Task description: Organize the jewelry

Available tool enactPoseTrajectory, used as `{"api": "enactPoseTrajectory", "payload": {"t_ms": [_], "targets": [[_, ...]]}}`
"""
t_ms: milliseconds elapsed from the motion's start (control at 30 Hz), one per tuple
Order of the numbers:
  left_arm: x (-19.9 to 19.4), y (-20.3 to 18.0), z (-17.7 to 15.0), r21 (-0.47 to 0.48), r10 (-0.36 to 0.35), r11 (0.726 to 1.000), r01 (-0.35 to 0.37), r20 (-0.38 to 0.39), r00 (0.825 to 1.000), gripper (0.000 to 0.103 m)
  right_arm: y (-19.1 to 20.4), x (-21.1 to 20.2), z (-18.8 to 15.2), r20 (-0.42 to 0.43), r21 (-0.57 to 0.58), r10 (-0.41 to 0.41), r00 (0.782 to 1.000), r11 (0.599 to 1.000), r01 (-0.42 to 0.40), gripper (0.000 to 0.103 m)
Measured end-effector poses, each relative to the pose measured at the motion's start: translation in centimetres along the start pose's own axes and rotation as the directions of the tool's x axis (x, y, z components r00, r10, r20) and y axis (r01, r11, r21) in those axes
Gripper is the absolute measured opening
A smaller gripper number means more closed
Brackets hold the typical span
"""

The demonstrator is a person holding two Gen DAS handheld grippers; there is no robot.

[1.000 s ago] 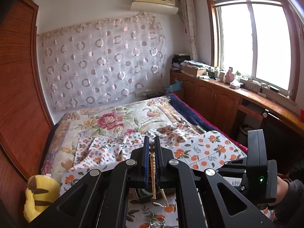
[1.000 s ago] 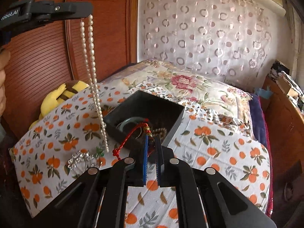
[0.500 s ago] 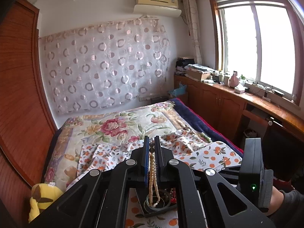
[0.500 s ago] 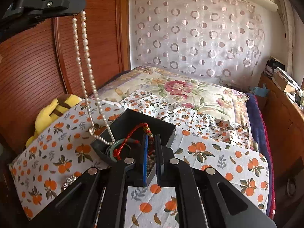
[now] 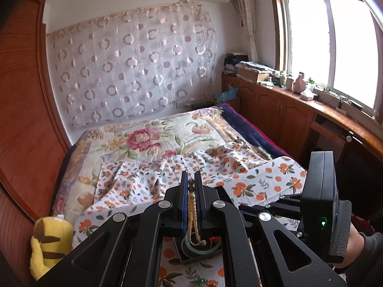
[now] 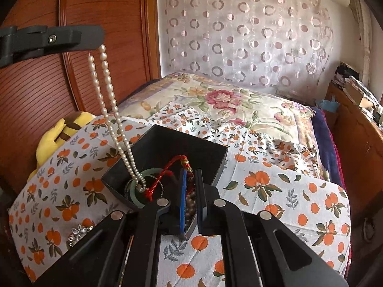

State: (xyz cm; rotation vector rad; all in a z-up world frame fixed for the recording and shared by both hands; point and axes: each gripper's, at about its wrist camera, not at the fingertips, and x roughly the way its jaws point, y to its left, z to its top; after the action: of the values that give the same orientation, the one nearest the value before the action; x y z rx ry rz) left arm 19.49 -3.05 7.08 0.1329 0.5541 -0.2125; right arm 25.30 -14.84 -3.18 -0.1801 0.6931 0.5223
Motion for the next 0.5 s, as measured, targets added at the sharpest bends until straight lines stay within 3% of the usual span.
{"api": "enactPoseTrajectory", "payload": {"t_ms": [433,500], "targets": [[1.1,-0.6,-1.4,0.007,0.001,1.000,0.000,-0.031,1.000,0.005,0.4,0.6,-0.9,-0.018,-0.005,0.012,1.000,1.000,-0.013,0.009],[1.3,-0.5,-1.5,0.006,0.000,1.000,0.000,-0.035,0.999,0.005,0.3,0.4,-1.1,-0.016,-0.004,0.011,1.000,1.000,-0.011,0.016]]}}
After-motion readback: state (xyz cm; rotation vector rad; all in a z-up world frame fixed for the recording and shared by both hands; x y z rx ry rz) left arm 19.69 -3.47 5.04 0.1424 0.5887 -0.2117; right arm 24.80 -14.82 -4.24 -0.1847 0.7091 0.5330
